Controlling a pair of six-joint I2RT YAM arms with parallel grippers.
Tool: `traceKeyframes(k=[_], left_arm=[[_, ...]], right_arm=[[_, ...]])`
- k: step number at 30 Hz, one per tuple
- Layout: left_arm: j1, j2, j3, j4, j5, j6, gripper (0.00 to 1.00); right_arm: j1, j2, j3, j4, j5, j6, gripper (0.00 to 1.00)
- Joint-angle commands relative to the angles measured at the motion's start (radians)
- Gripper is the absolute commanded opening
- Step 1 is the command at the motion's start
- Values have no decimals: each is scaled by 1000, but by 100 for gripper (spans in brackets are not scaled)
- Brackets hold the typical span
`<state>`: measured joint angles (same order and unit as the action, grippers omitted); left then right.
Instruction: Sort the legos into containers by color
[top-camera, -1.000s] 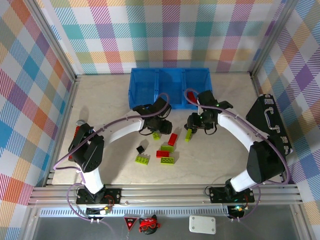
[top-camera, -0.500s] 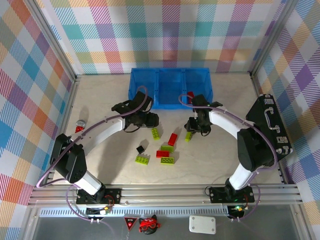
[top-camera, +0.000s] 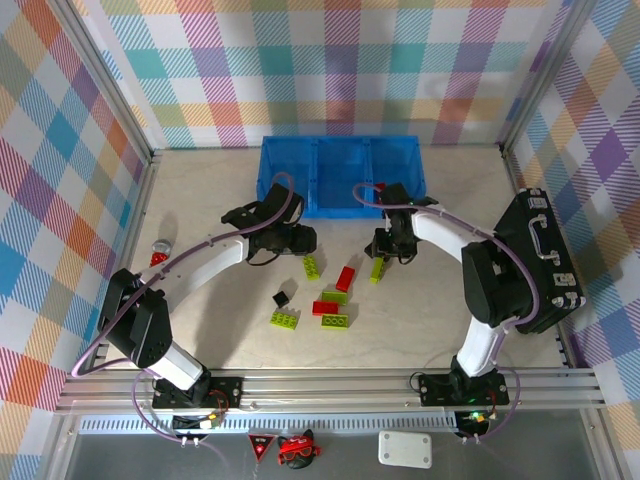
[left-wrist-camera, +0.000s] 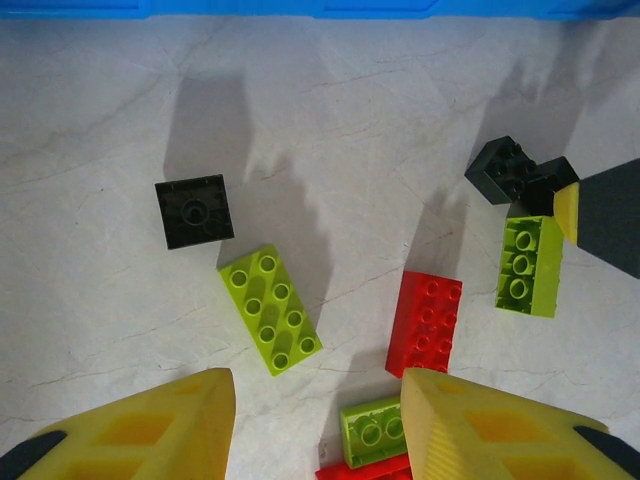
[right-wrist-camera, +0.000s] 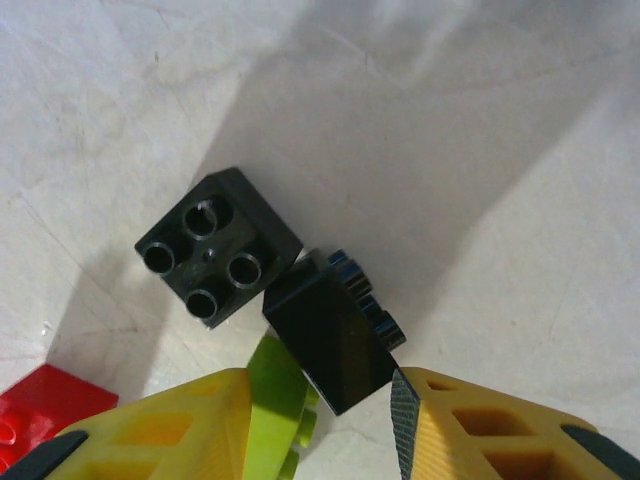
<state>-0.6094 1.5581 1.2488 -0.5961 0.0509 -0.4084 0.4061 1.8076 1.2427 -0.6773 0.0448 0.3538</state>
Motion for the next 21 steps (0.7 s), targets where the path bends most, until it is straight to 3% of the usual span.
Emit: traceKeyframes(k=[1,12,21], left_arm=[[11,-6,0,16,-2,-16,47],[14,29,42,3,12,-3,47],[19,34,40,6,14,-3,47]], right_arm=[[-3,12,39,-28,5,-33,43],[-18,51,104,-59,29,-72,43],[-28,81,101,-54,-69,-88,45]])
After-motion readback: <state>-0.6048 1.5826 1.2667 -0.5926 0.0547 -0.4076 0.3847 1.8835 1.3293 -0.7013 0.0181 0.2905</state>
